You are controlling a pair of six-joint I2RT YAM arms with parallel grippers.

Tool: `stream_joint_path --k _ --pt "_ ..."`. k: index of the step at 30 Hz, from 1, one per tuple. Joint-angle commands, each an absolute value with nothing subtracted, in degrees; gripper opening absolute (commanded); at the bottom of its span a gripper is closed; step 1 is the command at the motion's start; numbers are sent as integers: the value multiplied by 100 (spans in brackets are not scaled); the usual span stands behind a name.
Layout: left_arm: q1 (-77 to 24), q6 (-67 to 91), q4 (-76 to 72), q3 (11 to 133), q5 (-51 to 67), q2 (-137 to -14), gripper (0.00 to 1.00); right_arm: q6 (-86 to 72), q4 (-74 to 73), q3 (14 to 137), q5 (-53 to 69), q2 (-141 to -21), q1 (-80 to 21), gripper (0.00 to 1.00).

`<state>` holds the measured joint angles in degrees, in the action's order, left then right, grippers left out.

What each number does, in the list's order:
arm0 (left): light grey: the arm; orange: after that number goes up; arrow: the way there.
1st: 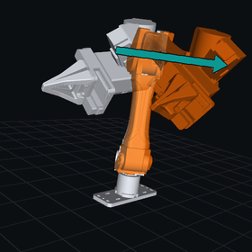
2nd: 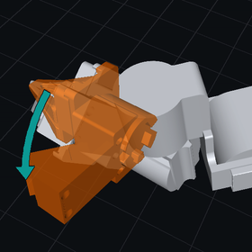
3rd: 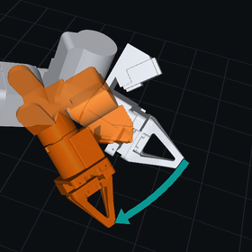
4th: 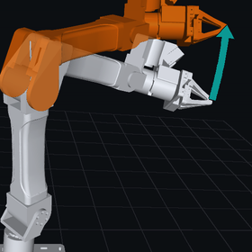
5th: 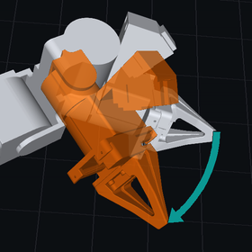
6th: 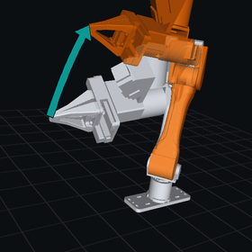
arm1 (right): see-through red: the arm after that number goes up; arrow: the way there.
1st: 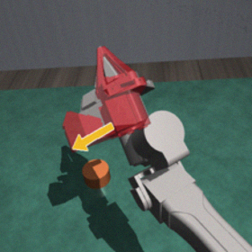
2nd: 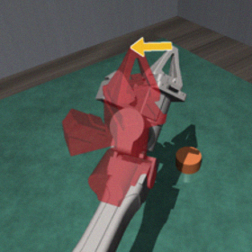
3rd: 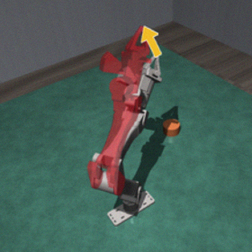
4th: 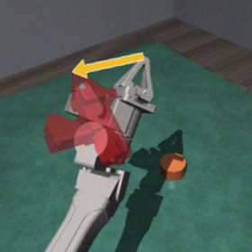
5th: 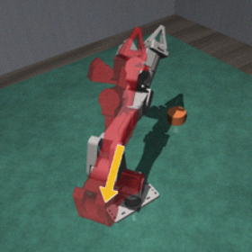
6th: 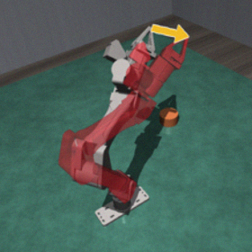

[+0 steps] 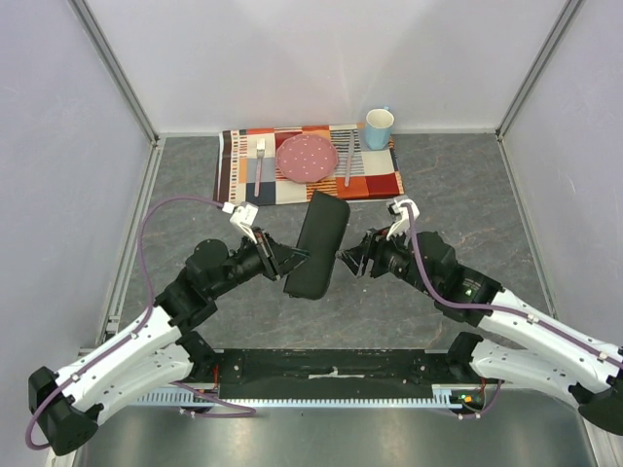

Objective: Sort the hair-cutting tools

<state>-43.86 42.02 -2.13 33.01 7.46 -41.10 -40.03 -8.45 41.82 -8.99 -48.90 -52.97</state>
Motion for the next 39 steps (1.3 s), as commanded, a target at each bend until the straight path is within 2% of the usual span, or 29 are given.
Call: stream_joint_path --k 1,6,16,20,31,39 --pt "-4403 4649 -1449 3252 1871 -4017 2 -3674 -827 4658 -9 -4659 -5212 68" --pt "-4395 4956 -2020 3164 2346 -3850 2 -3761 -826 4834 474 -4272 -5212 68" --pt "-4386 5229 -2188 3392 2724 -3437 2 -3542 -1775 5211 149 -3683 -5203 70" --pt "-4395 5571 -2679 3261 2891 -3437 2 -3533 -1802 5317 298 -3726 -5212 73" --pt "-4395 6003 -3630 2944 3287 -3401 2 -3858 -687 5116 1581 -3542 -5203 75" --pt "-4395 6108 -3946 2857 3428 -3437 2 -4236 377 4756 2592 -3568 -5212 83"
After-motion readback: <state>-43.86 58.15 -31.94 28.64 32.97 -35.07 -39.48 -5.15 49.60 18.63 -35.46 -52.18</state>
